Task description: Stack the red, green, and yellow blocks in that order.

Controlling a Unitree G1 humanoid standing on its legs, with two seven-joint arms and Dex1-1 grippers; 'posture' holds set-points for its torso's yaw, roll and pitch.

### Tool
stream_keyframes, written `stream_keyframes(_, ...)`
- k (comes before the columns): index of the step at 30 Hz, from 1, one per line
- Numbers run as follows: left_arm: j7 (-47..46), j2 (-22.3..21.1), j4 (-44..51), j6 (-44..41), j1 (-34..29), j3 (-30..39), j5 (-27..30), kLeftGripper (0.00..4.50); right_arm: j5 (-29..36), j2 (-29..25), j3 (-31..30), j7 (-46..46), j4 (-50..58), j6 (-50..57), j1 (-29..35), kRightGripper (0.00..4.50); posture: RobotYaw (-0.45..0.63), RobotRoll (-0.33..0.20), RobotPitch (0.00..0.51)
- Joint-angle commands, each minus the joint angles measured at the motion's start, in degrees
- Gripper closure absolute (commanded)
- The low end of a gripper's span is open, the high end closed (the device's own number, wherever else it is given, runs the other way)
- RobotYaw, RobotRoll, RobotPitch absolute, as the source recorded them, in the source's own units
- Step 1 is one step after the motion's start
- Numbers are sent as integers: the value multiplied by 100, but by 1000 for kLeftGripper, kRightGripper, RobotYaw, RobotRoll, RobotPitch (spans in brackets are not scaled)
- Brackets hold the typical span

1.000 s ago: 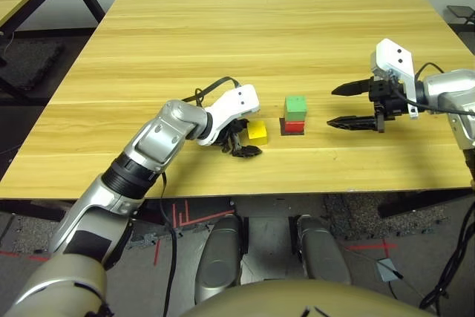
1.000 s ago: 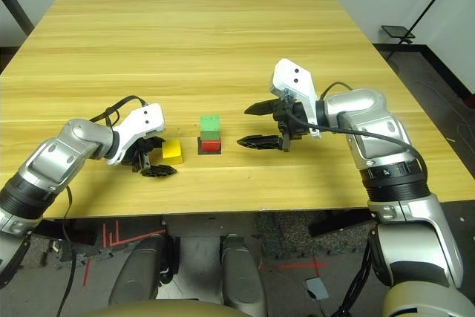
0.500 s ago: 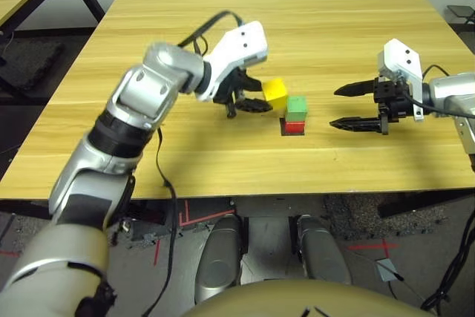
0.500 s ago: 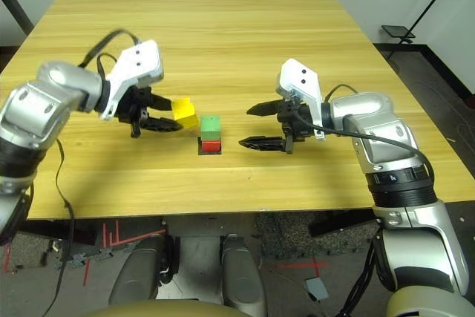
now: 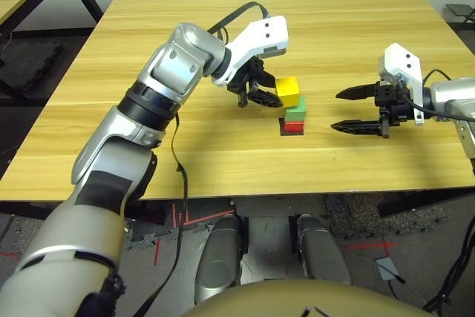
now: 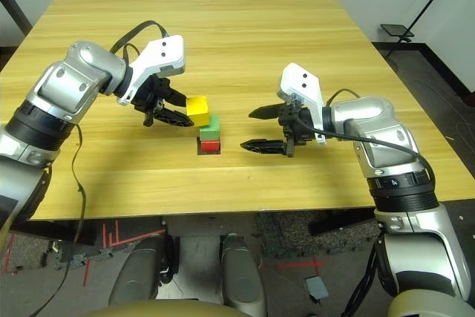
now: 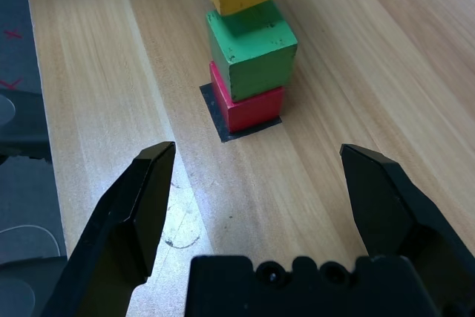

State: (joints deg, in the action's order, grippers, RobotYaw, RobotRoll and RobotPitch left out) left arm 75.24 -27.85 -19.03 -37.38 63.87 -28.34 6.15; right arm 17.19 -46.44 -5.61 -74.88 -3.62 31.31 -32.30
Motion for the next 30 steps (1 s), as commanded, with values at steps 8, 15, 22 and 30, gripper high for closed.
stream_keyframes(8, 116, 308, -289, 177, 148, -11, -206, 2532, 178, -65, 127, 113, 154, 65, 150, 0, 54, -44, 84)
stream_keyframes(15, 108, 367, -357, 250, 69, -2, -255, 2532, 232, -68, 109, 188, 205, 95, 171, 0, 51, -43, 87)
stream_keyframes(22, 94, 413, -555, 378, 31, 20, -330, 2532, 287, -84, 122, 260, 301, 170, 215, 0, 44, -41, 92)
stream_keyframes(30, 99, 485, -623, 433, 11, 49, -380, 2532, 307, -105, 135, 295, 355, 238, 243, 0, 45, -40, 97)
